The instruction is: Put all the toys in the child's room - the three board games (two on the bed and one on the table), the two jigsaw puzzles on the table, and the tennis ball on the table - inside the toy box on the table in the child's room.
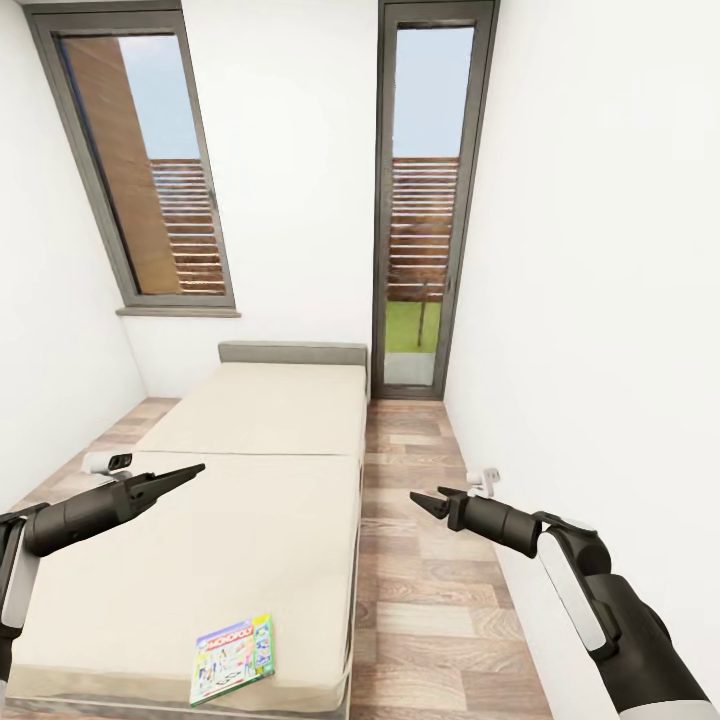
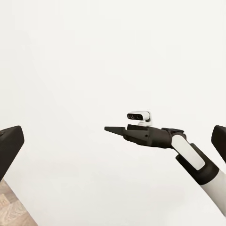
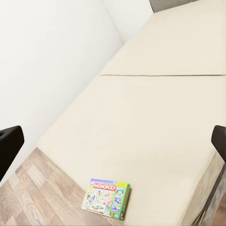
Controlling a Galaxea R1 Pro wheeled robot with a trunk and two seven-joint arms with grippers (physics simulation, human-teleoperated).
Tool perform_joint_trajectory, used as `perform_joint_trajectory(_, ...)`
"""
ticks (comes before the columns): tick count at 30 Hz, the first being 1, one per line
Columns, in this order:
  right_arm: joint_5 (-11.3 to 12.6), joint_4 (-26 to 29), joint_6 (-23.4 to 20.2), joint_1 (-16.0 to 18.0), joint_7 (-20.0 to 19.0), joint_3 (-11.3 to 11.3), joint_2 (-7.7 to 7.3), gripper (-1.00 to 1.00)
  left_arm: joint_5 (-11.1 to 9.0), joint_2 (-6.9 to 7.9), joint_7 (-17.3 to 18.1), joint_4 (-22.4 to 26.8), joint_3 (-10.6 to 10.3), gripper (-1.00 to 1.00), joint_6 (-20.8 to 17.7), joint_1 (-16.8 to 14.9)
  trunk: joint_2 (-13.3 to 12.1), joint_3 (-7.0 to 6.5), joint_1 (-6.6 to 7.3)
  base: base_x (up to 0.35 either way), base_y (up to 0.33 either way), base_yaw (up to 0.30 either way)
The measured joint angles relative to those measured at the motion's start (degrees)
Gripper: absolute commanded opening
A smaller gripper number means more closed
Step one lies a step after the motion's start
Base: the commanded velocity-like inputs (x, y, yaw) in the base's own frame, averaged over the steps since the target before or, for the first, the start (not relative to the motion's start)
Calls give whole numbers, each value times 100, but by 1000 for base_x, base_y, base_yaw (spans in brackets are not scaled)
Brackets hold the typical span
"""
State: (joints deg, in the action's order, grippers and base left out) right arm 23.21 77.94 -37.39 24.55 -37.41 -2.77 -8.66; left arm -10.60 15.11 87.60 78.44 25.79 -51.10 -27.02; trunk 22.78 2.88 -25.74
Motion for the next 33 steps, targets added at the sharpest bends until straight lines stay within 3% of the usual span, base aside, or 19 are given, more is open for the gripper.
perform_joint_trajectory(13,-9,-9,0,0,3,-9,0,100,5,-4,-24,-5,7,100,-99,0,0,0,0,1,-2,0)
perform_joint_trajectory(18,0,-10,0,0,-1,2,0,100,20,4,-80,-12,12,100,-403,-6,199,90,-110,0,0,0)
perform_joint_trajectory(21,7,-12,0,0,1,11,2,100,44,7,-306,-125,18,100,-550,-21,320,144,-176,0,0,0)
perform_joint_trajectory(26,17,-18,0,0,3,16,8,100,75,12,-1170,-837,61,100,-703,-42,521,235,-286,0,0,0)
perform_joint_trajectory(33,20,-19,0,0,3,17,8,100,75,17,-1729,-1463,71,100,-743,-54,803,361,-440,0,0,0)
